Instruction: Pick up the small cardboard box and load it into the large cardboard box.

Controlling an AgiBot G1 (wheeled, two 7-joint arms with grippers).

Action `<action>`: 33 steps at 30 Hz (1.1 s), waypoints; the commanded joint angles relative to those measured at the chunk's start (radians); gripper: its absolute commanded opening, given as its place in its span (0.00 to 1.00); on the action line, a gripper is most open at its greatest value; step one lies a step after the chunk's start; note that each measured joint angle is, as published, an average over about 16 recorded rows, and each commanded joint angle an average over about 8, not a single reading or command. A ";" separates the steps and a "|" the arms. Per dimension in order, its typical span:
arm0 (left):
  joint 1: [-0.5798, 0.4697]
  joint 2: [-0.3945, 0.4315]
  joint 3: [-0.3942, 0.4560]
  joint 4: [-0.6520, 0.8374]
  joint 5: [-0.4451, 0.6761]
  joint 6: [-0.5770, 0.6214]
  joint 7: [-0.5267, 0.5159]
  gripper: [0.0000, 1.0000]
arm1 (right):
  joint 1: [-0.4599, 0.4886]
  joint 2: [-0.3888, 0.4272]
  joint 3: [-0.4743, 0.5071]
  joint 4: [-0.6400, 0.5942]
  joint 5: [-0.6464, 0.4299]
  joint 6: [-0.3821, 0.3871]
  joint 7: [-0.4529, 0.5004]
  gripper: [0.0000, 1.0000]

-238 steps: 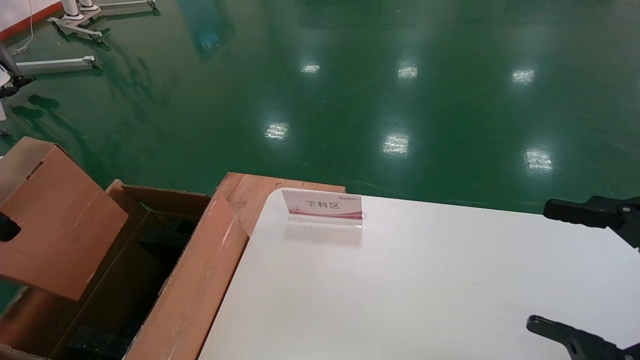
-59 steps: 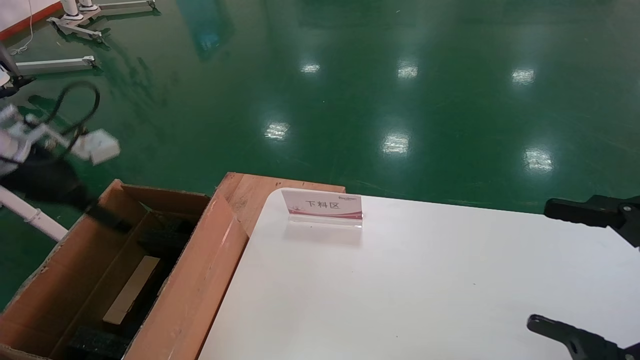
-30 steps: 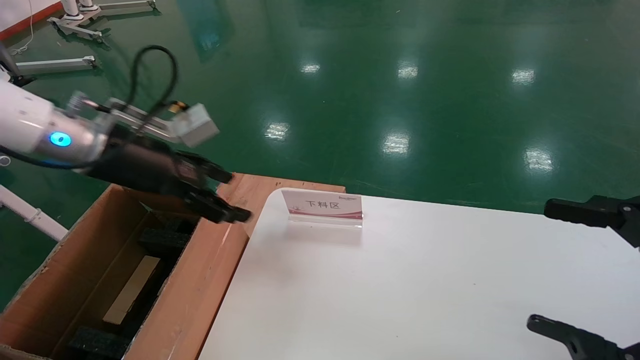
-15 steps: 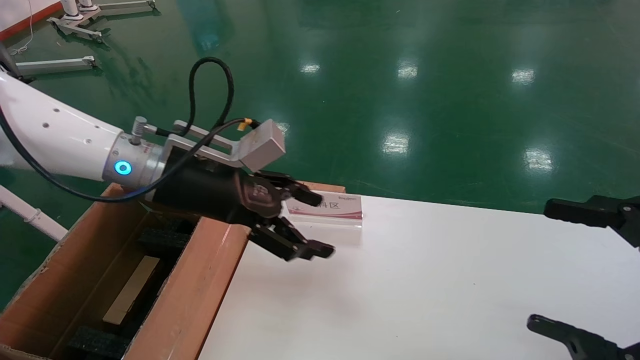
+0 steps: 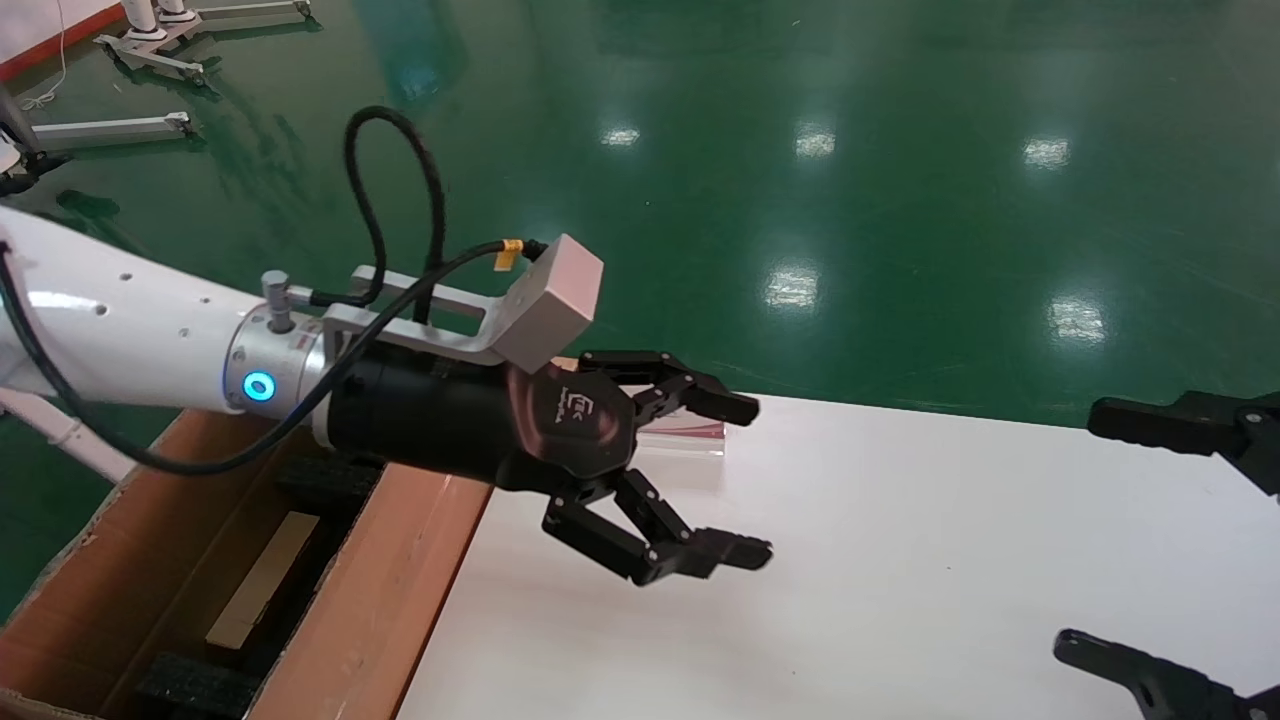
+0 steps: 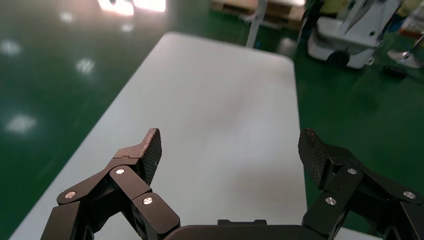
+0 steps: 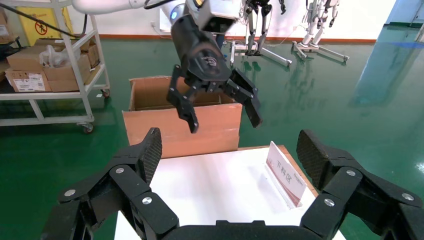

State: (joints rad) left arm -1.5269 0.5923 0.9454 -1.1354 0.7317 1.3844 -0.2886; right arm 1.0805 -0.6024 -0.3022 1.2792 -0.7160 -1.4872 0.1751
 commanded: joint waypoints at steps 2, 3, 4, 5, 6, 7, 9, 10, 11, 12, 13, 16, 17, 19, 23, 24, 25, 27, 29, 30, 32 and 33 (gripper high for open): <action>0.074 0.003 -0.108 -0.024 0.000 0.018 0.016 1.00 | 0.000 0.000 0.000 0.000 0.000 0.000 0.000 1.00; 0.099 0.004 -0.145 -0.032 0.000 0.024 0.022 1.00 | 0.000 0.000 0.000 0.000 0.000 0.000 0.000 1.00; 0.123 0.005 -0.181 -0.040 0.000 0.030 0.027 1.00 | 0.000 0.000 0.000 0.000 0.000 0.000 0.000 1.00; 0.148 0.006 -0.218 -0.049 0.000 0.036 0.033 1.00 | 0.000 0.000 0.000 0.000 0.000 0.000 0.000 1.00; 0.173 0.007 -0.255 -0.057 0.000 0.043 0.039 1.00 | 0.000 0.000 0.000 0.000 0.000 0.000 0.000 1.00; 0.197 0.008 -0.290 -0.065 0.000 0.048 0.044 1.00 | 0.000 0.000 0.000 0.000 0.000 0.000 0.000 1.00; 0.247 0.010 -0.364 -0.081 -0.001 0.061 0.055 1.00 | 0.000 0.000 0.000 0.000 0.000 0.000 0.000 1.00; 0.272 0.011 -0.400 -0.090 -0.001 0.067 0.061 1.00 | 0.000 0.000 -0.001 0.000 0.000 0.000 0.000 1.00; 0.297 0.012 -0.437 -0.098 -0.001 0.073 0.066 1.00 | 0.000 0.000 -0.001 0.000 0.000 0.000 0.000 1.00; 0.322 0.013 -0.474 -0.106 -0.001 0.079 0.072 1.00 | 0.000 0.000 -0.001 0.000 0.000 0.000 0.000 1.00; 0.346 0.014 -0.509 -0.114 -0.001 0.085 0.077 1.00 | 0.000 0.000 -0.001 0.000 0.000 0.000 0.000 1.00; 0.410 0.017 -0.603 -0.135 -0.001 0.101 0.092 1.00 | 0.000 0.000 -0.001 0.000 0.001 0.000 0.000 1.00; 0.431 0.018 -0.634 -0.141 -0.001 0.106 0.096 1.00 | 0.000 0.000 -0.001 0.000 0.001 0.000 0.000 1.00; 0.465 0.019 -0.685 -0.153 -0.001 0.114 0.102 1.00 | 0.000 0.000 -0.001 0.000 0.001 0.000 -0.001 1.00; 0.501 0.021 -0.736 -0.164 -0.001 0.123 0.108 1.00 | 0.000 0.000 -0.001 0.000 0.001 0.001 -0.001 1.00; 0.502 0.021 -0.737 -0.165 -0.001 0.124 0.108 1.00 | 0.000 0.000 -0.001 0.000 0.001 0.001 -0.001 1.00; 0.500 0.021 -0.735 -0.164 -0.001 0.124 0.108 1.00 | 0.000 0.000 -0.001 0.000 0.001 0.001 -0.001 1.00; 0.494 0.021 -0.725 -0.162 -0.001 0.122 0.107 1.00 | 0.000 0.000 -0.001 0.000 0.001 0.001 -0.001 1.00; 0.487 0.021 -0.715 -0.160 -0.001 0.121 0.106 1.00 | 0.000 0.000 -0.001 0.000 0.001 0.001 -0.001 1.00; 0.484 0.020 -0.711 -0.159 -0.001 0.120 0.105 1.00 | 0.000 0.000 -0.001 0.000 0.001 0.001 -0.001 1.00; 0.478 0.020 -0.703 -0.157 -0.001 0.119 0.105 1.00 | 0.000 0.000 -0.001 0.000 0.001 0.001 -0.001 1.00; 0.476 0.020 -0.699 -0.156 -0.001 0.118 0.104 1.00 | 0.000 0.000 -0.001 0.000 0.001 0.001 -0.001 1.00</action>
State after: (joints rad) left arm -1.0495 0.6125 0.2441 -1.2923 0.7303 1.5026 -0.1842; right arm 1.0805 -0.6019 -0.3030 1.2789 -0.7152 -1.4865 0.1745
